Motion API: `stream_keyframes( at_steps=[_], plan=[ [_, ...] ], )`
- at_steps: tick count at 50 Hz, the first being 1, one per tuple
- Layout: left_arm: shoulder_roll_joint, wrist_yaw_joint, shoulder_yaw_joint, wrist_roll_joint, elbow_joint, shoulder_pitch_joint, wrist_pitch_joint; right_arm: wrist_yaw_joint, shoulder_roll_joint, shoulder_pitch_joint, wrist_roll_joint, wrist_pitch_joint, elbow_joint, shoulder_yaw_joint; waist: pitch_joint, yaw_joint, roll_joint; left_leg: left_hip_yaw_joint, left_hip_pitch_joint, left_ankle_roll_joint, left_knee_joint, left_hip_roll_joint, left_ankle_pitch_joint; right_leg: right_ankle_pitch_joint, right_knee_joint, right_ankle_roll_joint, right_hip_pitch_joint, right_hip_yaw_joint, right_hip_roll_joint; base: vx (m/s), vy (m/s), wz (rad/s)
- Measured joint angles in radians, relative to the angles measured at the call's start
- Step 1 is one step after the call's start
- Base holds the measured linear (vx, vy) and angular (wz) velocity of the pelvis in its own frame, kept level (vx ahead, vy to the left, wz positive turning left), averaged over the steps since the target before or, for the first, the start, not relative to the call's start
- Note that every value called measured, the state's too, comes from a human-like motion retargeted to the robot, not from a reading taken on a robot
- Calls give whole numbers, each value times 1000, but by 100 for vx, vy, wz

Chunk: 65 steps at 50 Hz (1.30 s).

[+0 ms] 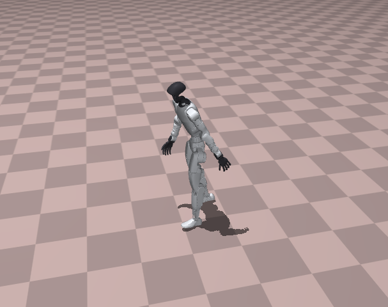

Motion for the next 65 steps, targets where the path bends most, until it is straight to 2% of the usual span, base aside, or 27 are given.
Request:
stream_keyframes(
  at_steps=[3, 5, 7, 9, 12, 13, 15, 18, 22, 26, 27, 30, 32, 35, 38, 40, 42, 45, 47, 50, 53, 54, 58, 61, 63, 65],
  plan=[
    [20, 17, 75, -46, 37, 111, 1, 44, 5, 7, 49, -10, -20, 15, -1, 29, -12, 50, -5, -33, 0, 44, 59, 9, 3, -30, 55, 15, 17, 58, 18, -21],
    [32, 21, 105, -106, 33, 159, 2, 51, 13, 14, 48, 2, -12, 25, 3, 47, -21, 58, 36, -44, 0, 61, 50, 11, 69, -43, 67, 23, 28, 57, 20, -10],
    [49, -3, 113, -87, 28, 179, 4, 54, 29, 44, 27, 21, 3, 26, 13, 61, -37, 53, 91, -66, 21, 66, -1, 8, 249, -50, 34, 8, 27, 54, 18, -2],
    [71, -18, 72, -92, 18, 133, 24, 49, 49, 62, -12, 40, 22, 41, 9, 102, -63, 56, 122, -35, 9, 65, -27, 9, 406, -65, -49, 14, 25, 44, 15, -29],
    [112, -3, 37, -20, -9, 8, 50, 15, 73, 109, -95, 75, 46, 66, 16, 140, -108, 41, 137, -21, 43, 47, -82, -49, 627, -62, -186, -44, -19, 42, 11, 16],
    [117, -3, 28, 14, -21, -44, 62, 34, 77, 126, -115, 77, 51, 74, 9, 145, -116, 34, 129, 0, 55, 45, -87, -68, 599, -79, -201, -61, -19, 37, 10, 29],
    [124, 38, 33, -12, -52, -159, 69, 38, 79, 152, -173, 98, 72, 96, 16, 151, -140, 21, 134, 8, 79, 24, -123, -78, 633, -70, -275, -85, -44, 37, 9, 44],
    [98, 40, 16, -68, -81, -330, 38, 117, 74, 178, -190, 82, 120, 123, -2, 91, -142, -37, 138, 42, 100, 12, -138, -35, 336, -45, -232, -140, -19, 37, 7, 89],
    [62, 59, -79, -150, -109, -576, -15, 165, 64, 167, -197, 89, 199, 143, 2, -1, -178, -91, 183, 52, 118, -47, -179, 137, -25, 32, -202, -147, -31, 40, 1, 74],
    [59, 74, -202, -136, -182, -793, -54, 172, 49, 141, -193, 85, 234, 126, -5, -73, -195, -114, 241, 54, 111, -82, -202, 269, -173, 78, -216, -122, -51, 42, -3, 29],
    [63, 89, -221, -150, -213, -835, -66, 171, 42, 133, -188, 82, 234, 121, -13, -88, -189, -115, 252, 57, 104, -81, -203, 273, -169, 75, -224, -115, -49, 42, -4, -1],
    [76, 169, -243, -269, -329, -916, -121, 152, 18, 107, -176, 71, 224, 108, -43, -128, -151, -112, 273, 61, 89, -65, -208, 185, -105, 58, -236, -121, -37, 44, -6, -6],
    [73, 209, -238, -366, -412, -909, -158, 121, -1, 103, -182, 68, 219, 91, -44, -132, -124, -105, 296, 55, 119, -55, -229, 88, 37, 74, -258, -136, -46, 48, -9, -11],
    [67, 289, -220, -438, -500, -861, -217, 100, -22, 46, -155, 73, 231, 84, -35, -131, -99, -99, 261, 97, 246, -63, -240, 113, -103, 72, -162, -114, -49, 45, -11, -28],
    [40, 253, -202, -473, -540, -722, -170, 111, -46, -19, -152, 125, 262, 89, -16, -90, -76, -73, 143, 90, 553, -46, -263, 103, -123, 59, -123, -73, -62, 44, -8, -71],
    [20, 181, -194, -492, -537, -588, -96, 126, -60, -53, -177, 168, 272, 84, -29, -45, -62, -38, 45, 90, 739, -25, -280, 1, 91, 16, -234, -17, -71, 43, 2, -93],
    [-9, 126, -184, -425, -475, -471, -61, 136, -73, -103, -184, 181, 265, 83, -32, -41, -55, -25, -35, 110, 814, -30, -279, 72, -83, 35, -154, -13, -83, 45, 9, -46],
    [-48, 39, -180, -240, -328, -292, 7, 106, -83, -140, -151, 175, 215, 62, -23, -10, -53, 35, -60, 111, 717, -46, -284, 60, -67, 31, -142, 11, -104, 48, 13, -45],
    [-68, -9, -182, -78, -197, -188, 30, 68, -80, -137, -82, 138, 159, 41, -12, 7, -46, 80, -35, 100, 530, -53, -247, 52, -51, 28, -122, 13, -103, 50, 17, -21],
    [-85, -56, -177, 93, -25, -40, 40, 38, -63, -103, 22, 66, 82, 11, -1, 20, -12, 152, 14, 74, 209, -39, -135, 38, -39, 11, -60, -10, -67, 52, 20, 12],
    [-79, -66, -147, 128, 42, 92, 52, 57, -48, -57, 49, 43, 42, -8, 3, 19, 17, 245, 33, 32, 20, -22, -6, 23, -22, -15, 3, -46, -28, 53, 23, 47],
    [-73, -70, -136, 120, 44, 127, 61, 69, -46, -42, 43, 49, 38, -10, 3, 20, 18, 266, 39, 29, 2, -21, 6, 21, -3, -21, 13, -56, -25, 53, 25, 58],
    [-35, -185, -105, 88, 2, 214, 91, 152, -30, 29, -20, 97, 38, -10, -6, 41, 16, 259, 106, 44, 1, -19, -50, 39, 250, -49, -38, -64, -28, 53, 25, 49],
    [20, -316, -56, 172, -27, 191, 87, 187, -9, 107, -126, 136, 51, -24, -1, 69, 12, 212, 179, 1, 39, -21, -116, 87, 619, -23, -155, -64, -57, 55, 20, 69],
    [56, -317, -23, 222, -53, 125, 87, 201, 4, 144, -175, 150, 66, -28, 1, 73, 11, 166, 202, -5, 74, -28, -145, 75, 745, -51, -207, -63, -71, 48, 20, 105],
    [82, -253, 5, 236, -100, 36, 98, 228, 10, 167, -209, 153, 85, -31, -9, 80, 3, 124, 197, 15, 110, -42, -161, 18, 776, -92, -264, -59, -83, 41, 15, 107]
  ],
)
